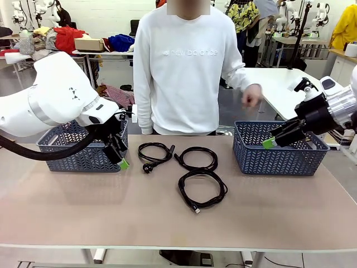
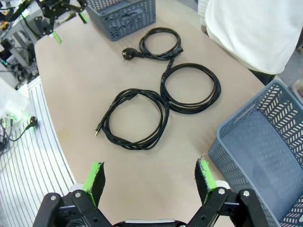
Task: Organize the cables according to human instructions.
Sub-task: Pick up a bundle of cables and place it in the basket indicated by the human.
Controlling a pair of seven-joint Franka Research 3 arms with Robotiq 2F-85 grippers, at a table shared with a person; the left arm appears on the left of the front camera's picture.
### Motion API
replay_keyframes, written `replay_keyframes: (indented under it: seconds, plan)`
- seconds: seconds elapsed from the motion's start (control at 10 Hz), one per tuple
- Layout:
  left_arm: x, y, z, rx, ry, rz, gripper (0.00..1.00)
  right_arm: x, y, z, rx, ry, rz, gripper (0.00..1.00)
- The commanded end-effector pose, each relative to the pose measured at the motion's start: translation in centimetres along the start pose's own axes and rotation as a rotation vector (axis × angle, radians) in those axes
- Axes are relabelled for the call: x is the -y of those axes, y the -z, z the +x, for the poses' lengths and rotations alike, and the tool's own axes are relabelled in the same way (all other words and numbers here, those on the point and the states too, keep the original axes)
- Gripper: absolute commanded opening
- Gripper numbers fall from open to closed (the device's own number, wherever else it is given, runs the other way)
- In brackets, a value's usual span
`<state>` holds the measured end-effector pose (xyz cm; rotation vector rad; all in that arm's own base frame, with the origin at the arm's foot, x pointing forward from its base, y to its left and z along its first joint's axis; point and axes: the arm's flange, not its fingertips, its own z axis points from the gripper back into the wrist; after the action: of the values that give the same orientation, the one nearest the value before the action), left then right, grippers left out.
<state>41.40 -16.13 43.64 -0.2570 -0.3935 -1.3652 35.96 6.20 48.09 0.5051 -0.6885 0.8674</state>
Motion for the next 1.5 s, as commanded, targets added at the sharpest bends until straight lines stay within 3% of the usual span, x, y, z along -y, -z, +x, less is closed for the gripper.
replay_keyframes:
  seconds: [0.0,1.0,1.4]
  plan:
    - [0.1,-0.1,-0.1,0.011,-0.011,0.007,1.0,0.4,0.2,0.0,0.026,-0.019,0.01,1.0]
    - [0.1,-0.1,-0.1,0.011,-0.011,0.007,1.0,0.4,0.2,0.0,0.026,-0.019,0.01,1.0]
    - [0.1,-0.1,-0.1,0.011,-0.011,0.007,1.0,-2.5,3.0,2.9,-0.138,0.061,-0.074,1.0]
